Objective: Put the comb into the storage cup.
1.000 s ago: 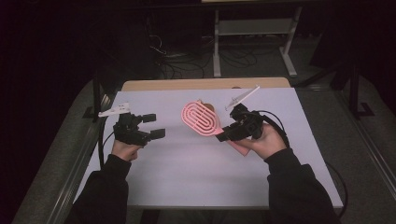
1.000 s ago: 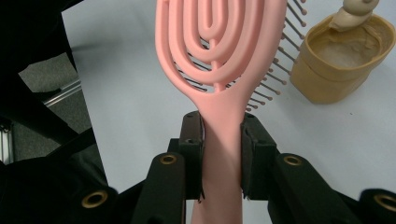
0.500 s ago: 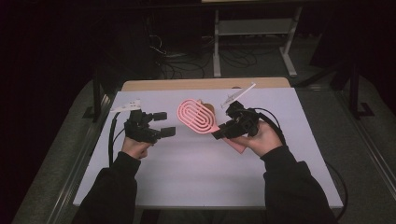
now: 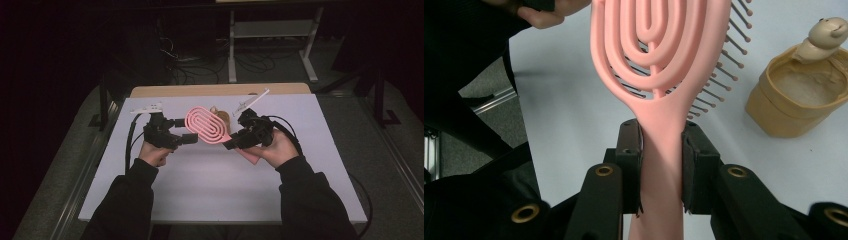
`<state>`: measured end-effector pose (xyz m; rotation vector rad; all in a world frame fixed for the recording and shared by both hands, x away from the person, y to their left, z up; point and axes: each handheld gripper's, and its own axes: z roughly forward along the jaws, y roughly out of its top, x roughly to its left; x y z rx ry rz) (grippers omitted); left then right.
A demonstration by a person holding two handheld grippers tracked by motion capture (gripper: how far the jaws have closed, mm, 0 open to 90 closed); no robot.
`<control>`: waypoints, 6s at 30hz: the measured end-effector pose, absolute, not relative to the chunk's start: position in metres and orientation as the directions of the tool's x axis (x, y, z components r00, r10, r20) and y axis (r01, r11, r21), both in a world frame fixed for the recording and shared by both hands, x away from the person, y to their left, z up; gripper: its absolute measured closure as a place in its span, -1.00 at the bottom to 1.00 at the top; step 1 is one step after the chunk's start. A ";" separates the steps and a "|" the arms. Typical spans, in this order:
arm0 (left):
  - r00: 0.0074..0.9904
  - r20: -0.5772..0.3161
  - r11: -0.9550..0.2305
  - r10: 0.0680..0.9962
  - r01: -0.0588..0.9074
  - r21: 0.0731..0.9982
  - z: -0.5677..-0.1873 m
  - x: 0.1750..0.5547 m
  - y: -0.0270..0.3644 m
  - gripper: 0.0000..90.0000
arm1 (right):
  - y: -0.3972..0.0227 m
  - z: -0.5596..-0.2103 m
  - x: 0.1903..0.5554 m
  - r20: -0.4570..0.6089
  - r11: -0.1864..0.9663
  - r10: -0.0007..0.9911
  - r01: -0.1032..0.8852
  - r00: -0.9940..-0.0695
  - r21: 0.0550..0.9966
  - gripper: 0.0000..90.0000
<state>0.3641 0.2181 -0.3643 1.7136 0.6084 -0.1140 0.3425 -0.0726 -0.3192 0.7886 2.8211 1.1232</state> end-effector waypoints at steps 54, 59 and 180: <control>0.845 -0.478 0.081 0.242 0.473 0.877 -0.315 0.381 0.199 0.32 | -0.076 -0.310 0.360 0.210 0.544 0.479 0.476 -0.852 0.691 0.53; 0.862 -0.456 0.071 0.221 0.452 0.889 -0.311 0.380 0.196 0.37 | -0.074 -0.312 0.361 0.204 0.549 0.481 0.475 -0.852 0.688 0.52; 0.887 -0.214 0.032 0.410 0.220 0.975 -0.249 0.453 0.171 0.43 | -0.232 -0.430 0.266 0.171 0.174 0.748 0.439 -0.641 0.882 -0.96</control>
